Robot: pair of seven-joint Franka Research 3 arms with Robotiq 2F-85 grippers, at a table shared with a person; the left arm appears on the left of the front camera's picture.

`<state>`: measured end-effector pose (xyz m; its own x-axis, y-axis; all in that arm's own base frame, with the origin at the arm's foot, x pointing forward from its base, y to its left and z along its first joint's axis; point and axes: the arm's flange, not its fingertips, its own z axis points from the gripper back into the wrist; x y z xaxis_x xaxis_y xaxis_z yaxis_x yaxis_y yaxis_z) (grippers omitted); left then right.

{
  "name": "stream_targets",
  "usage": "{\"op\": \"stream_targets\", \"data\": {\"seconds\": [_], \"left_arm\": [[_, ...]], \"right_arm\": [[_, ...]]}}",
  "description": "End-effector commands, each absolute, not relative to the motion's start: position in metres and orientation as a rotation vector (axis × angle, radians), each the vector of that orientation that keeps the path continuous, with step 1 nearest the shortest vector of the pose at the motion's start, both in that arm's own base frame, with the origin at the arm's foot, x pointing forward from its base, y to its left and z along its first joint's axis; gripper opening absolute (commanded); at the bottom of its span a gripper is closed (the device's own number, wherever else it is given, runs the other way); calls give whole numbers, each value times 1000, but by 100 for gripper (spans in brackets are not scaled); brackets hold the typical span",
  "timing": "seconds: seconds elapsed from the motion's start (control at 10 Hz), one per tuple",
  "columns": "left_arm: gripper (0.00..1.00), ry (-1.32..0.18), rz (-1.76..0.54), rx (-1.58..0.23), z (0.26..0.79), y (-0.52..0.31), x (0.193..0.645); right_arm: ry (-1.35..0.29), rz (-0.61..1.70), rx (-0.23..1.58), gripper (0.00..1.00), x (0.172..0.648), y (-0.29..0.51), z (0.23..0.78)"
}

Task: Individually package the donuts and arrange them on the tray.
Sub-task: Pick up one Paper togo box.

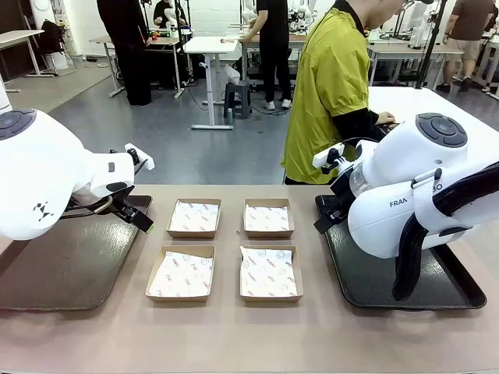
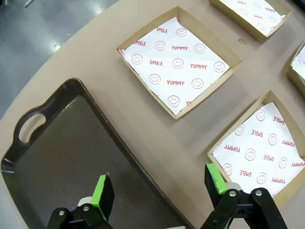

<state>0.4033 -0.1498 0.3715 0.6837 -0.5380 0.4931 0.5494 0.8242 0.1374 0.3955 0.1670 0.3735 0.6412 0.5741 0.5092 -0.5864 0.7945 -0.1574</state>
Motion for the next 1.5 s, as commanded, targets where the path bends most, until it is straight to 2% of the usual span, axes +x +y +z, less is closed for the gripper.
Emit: {"op": "stream_targets", "data": {"seconds": [0.0, 0.2, 0.3, 0.6, 1.0, 1.1, 1.2, 1.4], "left_arm": [[100, -546, -610, -22, 371, -150, 403], [100, -546, -610, -22, 371, -150, 403], [100, -529, -630, 14, 389, -142, 389], [100, -445, -761, -29, 430, -117, 316], [100, -323, -846, -5, 440, -107, 262], [100, -317, -837, 43, 436, -107, 258], [100, -326, -819, -2, 481, -128, 317], [100, -326, -819, -2, 481, -128, 317]], "right_arm": [[-572, 661, 23, 100, 396, 167, 373], [-572, 662, 23, 100, 396, 167, 373], [-581, 658, -49, 100, 376, 159, 386], [-432, 642, -133, 100, 303, 116, 410], [-366, 696, -70, 100, 224, 88, 423], [-377, 704, -94, 100, 224, 86, 420], [-351, 665, -119, 100, 316, 123, 483], [-351, 665, -119, 100, 316, 123, 483]]}}
